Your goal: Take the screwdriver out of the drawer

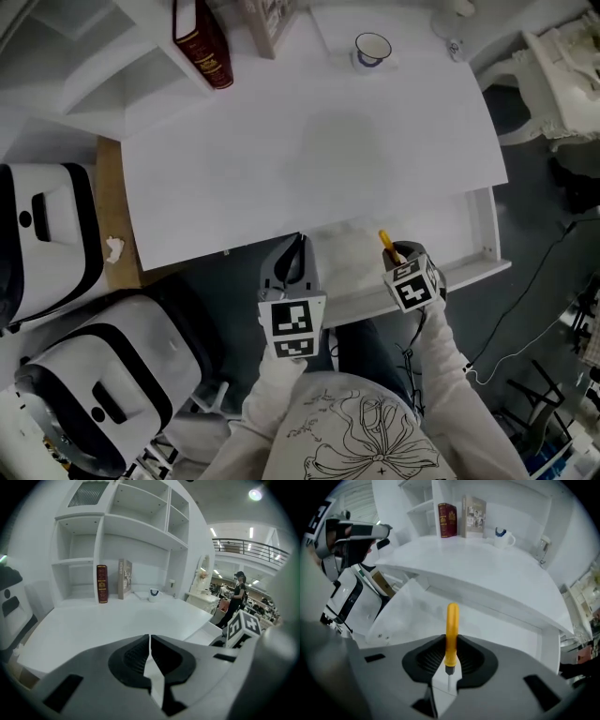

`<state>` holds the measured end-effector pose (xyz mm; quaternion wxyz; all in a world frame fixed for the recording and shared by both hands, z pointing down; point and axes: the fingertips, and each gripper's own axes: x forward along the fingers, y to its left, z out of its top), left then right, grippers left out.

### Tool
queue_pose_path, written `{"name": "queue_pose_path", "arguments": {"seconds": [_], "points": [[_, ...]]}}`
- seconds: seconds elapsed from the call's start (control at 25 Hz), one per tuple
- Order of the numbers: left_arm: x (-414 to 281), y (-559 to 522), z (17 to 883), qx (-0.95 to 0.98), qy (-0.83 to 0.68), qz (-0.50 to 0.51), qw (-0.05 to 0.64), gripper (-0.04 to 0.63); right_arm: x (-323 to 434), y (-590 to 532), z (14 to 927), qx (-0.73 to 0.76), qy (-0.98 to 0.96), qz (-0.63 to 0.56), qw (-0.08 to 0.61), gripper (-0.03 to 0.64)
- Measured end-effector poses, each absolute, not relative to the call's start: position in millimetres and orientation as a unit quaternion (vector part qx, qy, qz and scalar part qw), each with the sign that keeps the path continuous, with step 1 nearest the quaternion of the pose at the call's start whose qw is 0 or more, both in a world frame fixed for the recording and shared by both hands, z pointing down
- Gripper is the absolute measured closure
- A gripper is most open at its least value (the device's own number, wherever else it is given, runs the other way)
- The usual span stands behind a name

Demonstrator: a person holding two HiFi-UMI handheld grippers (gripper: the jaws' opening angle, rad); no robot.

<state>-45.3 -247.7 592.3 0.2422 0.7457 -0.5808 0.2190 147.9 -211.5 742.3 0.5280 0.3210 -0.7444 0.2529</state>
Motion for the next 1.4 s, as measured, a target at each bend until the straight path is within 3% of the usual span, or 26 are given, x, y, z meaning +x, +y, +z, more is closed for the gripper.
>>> {"name": "queue_pose_path", "arguments": {"seconds": [0.4,1.4], "points": [[-37,-260,521,0.766,-0.590,0.169,0.191,0.583,149,-245,636,0.438,-0.773,0.242,0.390,0.546],[-35,-274,357,0.784,-0.614,0.055,0.073,0.583,156,-282,415,0.585,-0.789,0.132,0.135,0.546]]}}
